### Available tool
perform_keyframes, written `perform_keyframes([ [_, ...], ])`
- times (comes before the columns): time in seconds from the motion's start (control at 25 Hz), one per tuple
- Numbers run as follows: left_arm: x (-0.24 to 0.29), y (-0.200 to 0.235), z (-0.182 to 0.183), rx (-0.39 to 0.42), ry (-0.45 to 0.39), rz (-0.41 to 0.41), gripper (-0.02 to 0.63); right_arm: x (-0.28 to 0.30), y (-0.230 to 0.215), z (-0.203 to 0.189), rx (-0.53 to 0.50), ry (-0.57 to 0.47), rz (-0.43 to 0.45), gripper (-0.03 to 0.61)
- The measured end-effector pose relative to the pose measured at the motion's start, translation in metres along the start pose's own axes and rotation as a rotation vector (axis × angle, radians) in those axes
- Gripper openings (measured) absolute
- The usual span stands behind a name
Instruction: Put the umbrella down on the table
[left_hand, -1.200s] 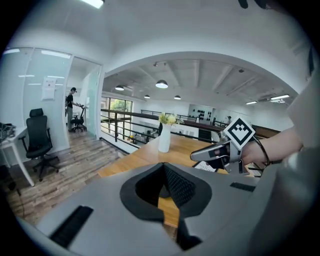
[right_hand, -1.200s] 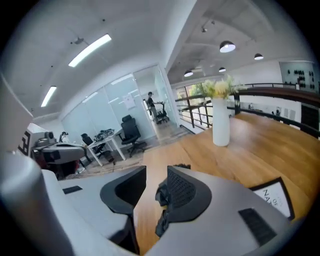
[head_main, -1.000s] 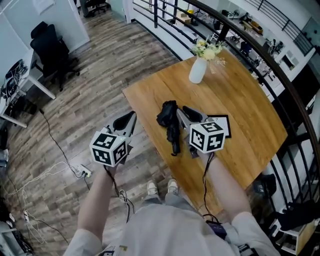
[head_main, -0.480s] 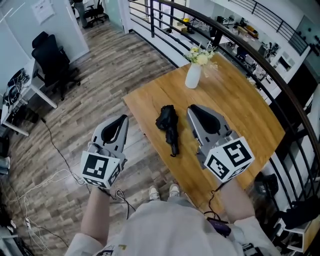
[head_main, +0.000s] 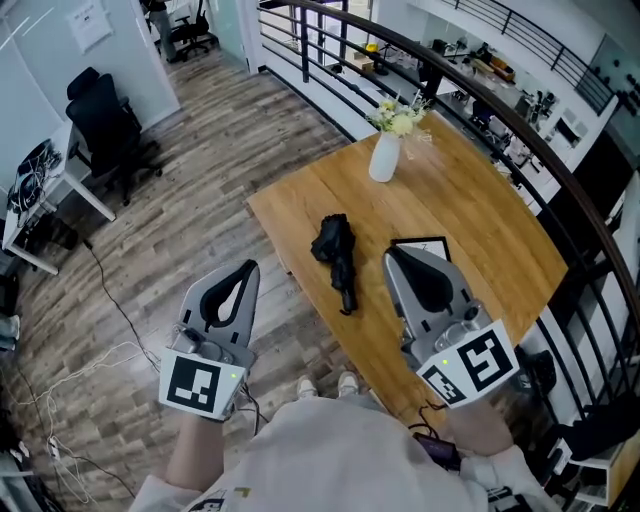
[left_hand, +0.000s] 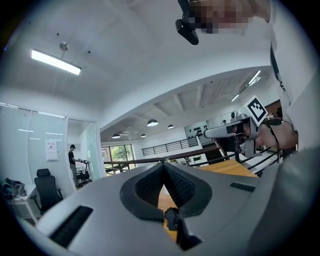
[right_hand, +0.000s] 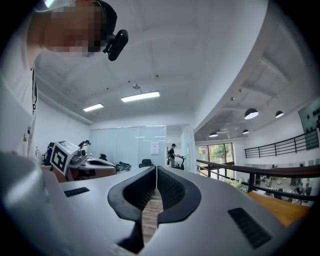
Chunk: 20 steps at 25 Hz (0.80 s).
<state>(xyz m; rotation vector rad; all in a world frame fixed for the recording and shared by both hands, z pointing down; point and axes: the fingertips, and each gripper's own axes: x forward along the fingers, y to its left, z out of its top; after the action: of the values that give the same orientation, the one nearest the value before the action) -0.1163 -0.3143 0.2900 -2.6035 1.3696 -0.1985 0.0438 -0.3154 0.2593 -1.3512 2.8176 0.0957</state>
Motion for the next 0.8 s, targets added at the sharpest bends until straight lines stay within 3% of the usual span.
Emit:
perform_keyframes([
  [0.36, -0.010, -0.028, -0.016, -0.036, 0.062, -0.044, 0.017, -0.014, 0.010, -0.014, 0.016, 0.028, 0.007, 0.028],
  [0.8, -0.011, -0.031, -0.009, -0.036, 0.051, -0.044, 0.015, -0.017, 0.011, -0.013, 0.009, 0.017, 0.021, 0.026],
])
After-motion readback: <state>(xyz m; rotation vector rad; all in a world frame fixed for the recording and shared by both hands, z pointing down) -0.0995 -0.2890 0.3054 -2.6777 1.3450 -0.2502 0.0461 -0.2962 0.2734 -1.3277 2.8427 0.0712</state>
